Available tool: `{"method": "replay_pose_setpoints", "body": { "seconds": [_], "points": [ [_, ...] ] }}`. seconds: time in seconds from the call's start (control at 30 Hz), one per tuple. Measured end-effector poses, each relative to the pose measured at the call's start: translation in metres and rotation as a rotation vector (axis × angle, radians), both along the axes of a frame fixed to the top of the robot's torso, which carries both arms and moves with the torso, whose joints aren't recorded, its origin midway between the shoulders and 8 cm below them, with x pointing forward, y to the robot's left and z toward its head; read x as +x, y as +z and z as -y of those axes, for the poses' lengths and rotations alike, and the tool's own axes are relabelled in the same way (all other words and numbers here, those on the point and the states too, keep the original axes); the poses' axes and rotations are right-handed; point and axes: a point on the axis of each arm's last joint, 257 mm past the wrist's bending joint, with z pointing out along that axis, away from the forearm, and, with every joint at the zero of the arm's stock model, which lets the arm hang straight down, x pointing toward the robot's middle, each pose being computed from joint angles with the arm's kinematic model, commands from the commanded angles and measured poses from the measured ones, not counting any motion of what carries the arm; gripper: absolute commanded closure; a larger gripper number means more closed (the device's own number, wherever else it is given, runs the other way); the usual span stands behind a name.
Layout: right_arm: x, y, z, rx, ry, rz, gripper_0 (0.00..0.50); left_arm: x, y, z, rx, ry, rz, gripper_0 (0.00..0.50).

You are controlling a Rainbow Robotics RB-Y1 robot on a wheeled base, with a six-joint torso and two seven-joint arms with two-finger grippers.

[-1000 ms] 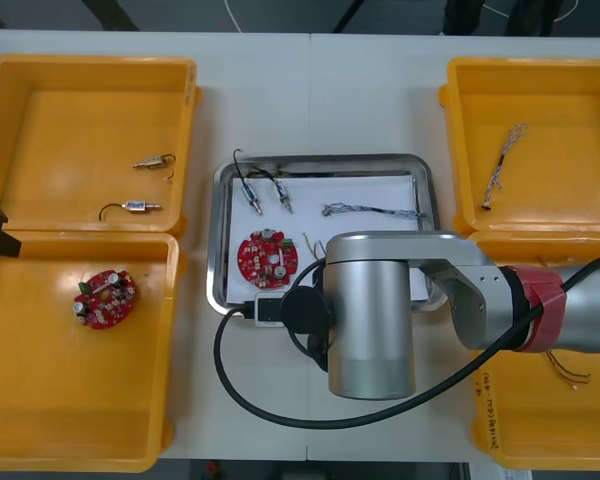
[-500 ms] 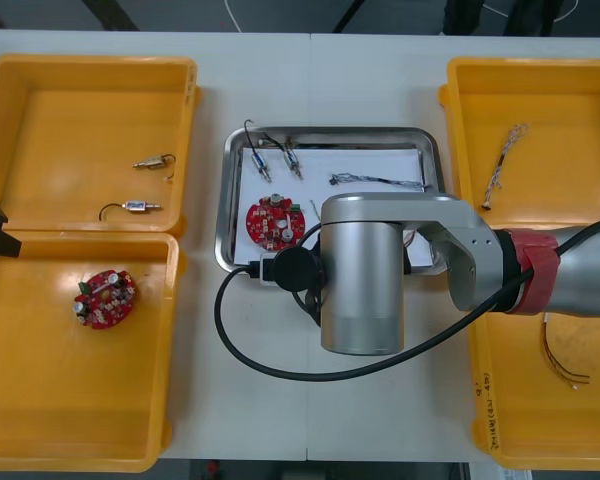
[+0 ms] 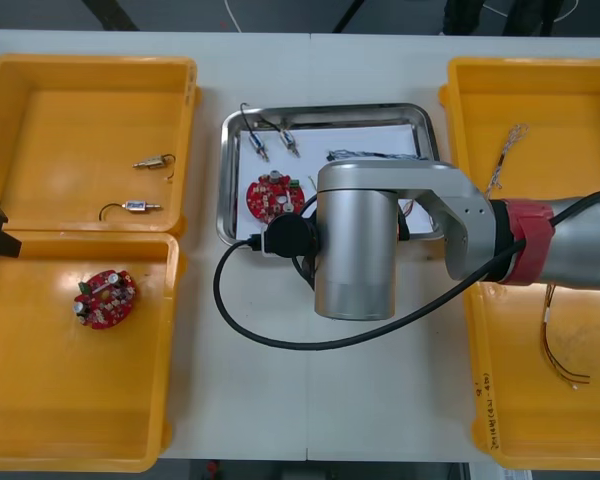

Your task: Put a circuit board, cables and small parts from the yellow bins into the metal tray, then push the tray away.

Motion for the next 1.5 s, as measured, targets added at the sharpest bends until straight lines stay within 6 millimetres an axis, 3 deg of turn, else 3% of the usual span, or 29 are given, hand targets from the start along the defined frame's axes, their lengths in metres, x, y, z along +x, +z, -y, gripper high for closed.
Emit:
{"method": "replay_pose_setpoints", "body": {
  "seconds": [0.5,0.93,1.5],
  "points": [
    [0.039,0.020,0.005,-0.003,-0.044,0.073,0.500,0.000,0.000,0.000,0.000,0.000,0.000,0.000],
    [0.065,0.037,-0.005,-0.022,-0.004,0.129,0.500,0.000,0.000,0.000,0.000,0.000,0.000,0.000],
    [0.104,0.052,0.003,-0.021,-0.052,0.178,0.500,0.000,0.000,0.000,0.000,0.000,0.000,0.000]
  ]
}}
